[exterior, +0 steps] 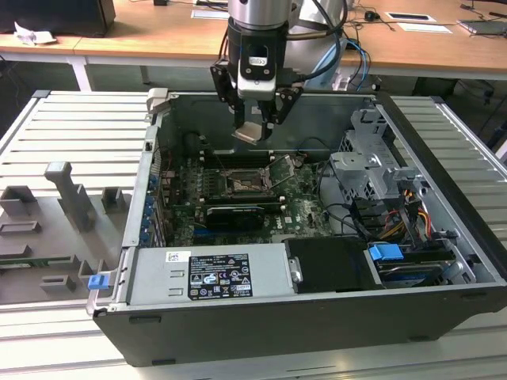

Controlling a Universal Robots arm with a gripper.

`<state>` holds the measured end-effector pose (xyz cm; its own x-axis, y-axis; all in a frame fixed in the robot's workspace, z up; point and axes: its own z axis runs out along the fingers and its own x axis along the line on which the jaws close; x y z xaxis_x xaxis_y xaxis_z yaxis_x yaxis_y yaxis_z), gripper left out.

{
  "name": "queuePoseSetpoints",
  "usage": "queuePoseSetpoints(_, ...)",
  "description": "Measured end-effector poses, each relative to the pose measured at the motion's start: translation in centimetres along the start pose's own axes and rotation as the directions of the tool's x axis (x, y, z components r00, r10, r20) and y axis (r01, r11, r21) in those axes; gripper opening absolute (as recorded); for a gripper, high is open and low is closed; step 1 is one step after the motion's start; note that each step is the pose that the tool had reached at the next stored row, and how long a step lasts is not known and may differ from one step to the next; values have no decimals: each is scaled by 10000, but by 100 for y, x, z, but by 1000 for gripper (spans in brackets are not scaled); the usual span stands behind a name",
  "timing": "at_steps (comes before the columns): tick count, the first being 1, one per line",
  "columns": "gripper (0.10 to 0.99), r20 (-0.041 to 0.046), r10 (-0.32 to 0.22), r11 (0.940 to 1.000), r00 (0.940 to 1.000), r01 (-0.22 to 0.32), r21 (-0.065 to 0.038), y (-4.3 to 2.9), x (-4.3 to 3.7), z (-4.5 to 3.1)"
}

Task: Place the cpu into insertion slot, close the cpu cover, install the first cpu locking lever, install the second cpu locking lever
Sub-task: 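Place the cpu into insertion slot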

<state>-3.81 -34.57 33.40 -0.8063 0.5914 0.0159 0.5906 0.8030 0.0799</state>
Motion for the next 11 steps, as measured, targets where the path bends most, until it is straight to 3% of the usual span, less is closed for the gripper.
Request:
queuePoseSetpoints(5, 529, 52, 646, 9979, 9979, -646, -12, -1, -1, 17)
queuePoseSetpoints(11, 529, 113, 1428, 9897, 9897, -1428, -30, -2, -1, 29)
